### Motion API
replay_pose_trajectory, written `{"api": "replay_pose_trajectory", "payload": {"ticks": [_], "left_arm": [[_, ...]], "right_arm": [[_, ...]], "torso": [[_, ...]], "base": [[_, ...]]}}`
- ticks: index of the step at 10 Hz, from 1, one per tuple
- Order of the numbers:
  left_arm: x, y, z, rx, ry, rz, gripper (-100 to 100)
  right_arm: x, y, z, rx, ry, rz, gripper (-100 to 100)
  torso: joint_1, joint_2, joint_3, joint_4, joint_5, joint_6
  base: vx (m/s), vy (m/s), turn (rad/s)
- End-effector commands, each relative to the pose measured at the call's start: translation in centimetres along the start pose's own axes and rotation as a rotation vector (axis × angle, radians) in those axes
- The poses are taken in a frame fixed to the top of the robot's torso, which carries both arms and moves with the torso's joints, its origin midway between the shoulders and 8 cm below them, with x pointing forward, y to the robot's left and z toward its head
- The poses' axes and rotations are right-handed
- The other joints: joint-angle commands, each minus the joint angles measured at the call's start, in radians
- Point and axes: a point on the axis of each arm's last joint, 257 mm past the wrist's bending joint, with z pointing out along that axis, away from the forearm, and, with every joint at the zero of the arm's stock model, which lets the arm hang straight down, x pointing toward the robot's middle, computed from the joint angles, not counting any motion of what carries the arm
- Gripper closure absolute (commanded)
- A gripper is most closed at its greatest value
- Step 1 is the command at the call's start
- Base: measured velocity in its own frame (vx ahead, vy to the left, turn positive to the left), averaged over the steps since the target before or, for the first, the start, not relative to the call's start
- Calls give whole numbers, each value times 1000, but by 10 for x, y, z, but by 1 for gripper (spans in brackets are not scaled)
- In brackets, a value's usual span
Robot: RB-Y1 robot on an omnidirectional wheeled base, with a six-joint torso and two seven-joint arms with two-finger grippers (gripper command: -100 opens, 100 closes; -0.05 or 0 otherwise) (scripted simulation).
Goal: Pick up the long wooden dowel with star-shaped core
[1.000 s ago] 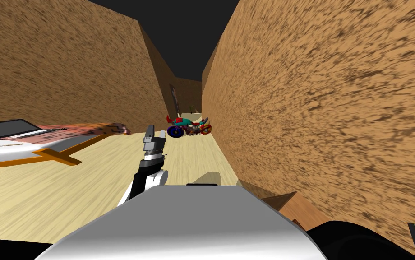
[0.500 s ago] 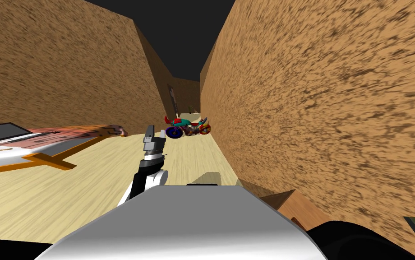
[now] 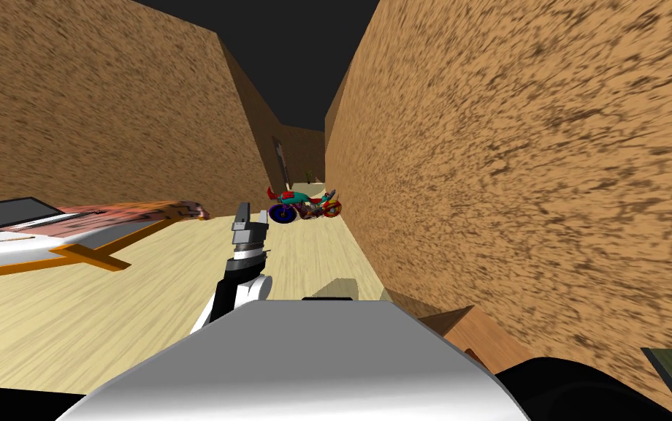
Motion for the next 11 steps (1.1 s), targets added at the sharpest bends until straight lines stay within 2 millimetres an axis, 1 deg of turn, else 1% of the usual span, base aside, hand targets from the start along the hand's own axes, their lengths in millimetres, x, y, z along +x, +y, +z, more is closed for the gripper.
{"api": "replay_pose_trajectory", "payload": {"ticks": [1, 2, 3, 4, 5, 6, 7, 8, 9, 10, 11], "left_arm": [[0, 0, 0, 0, 0, 0, 0], [0, 0, 0, 0, 0, 0, 0], [0, 0, 0, 0, 0, 0, 0], [0, 0, 0, 0, 0, 0, 0], [0, 0, 0, 0, 0, 0, 0], [0, 0, 0, 0, 0, 0, 0], [0, 0, 0, 0, 0, 0, 0], [0, 0, 0, 0, 0, 0, 0], [0, 0, 0, 0, 0, 0, 0], [0, 0, 0, 0, 0, 0, 0], [0, 0, 0, 0, 0, 0, 0]], "right_arm": [[-15, 19, 11, -40, -42, 38, -100], [-28, 37, 20, -78, -77, 69, -100], [-20, 32, 18, -65, -63, 76, -100], [-28, 37, 20, -78, -77, 69, -100], [-40, 53, 28, -114, -108, 95, -100], [-40, 53, 28, -114, -108, 95, -100], [-51, 66, 33, -144, -133, 117, -100], [-45, 59, 30, -127, -120, 107, -100], [-46, 61, 30, -131, -122, 109, 0], [-45, 64, 33, -135, -119, 156, -100], [-45, 67, 37, -140, -118, 192, -100]], "torso": [[0, 0, 0, 0, 0, 0], [0, 0, 0, 0, 0, 0], [-2, 2, 1, 0, -1, 0], [-2, 1, 1, 0, 0, 0], [-1, -1, 0, 0, 0, 0], [0, -1, -1, 0, 0, 0], [0, -1, -1, 0, 0, 0], [0, 0, 0, 0, 0, 0], [0, -1, -1, 0, 0, 0], [1, -2, -1, 0, 0, 0], [-1, 1, 1, 0, 0, -4]], "base": [[-42, -14, 51], [-67, -41, 95], [-50, -39, 28], [-18, -18, -13], [-22, -18, 41], [-26, -16, 33], [-34, -13, 44], [-17, -6, 10], [0, 0, 0], [-105, -5, 255], [-216, -28, 376]]}}
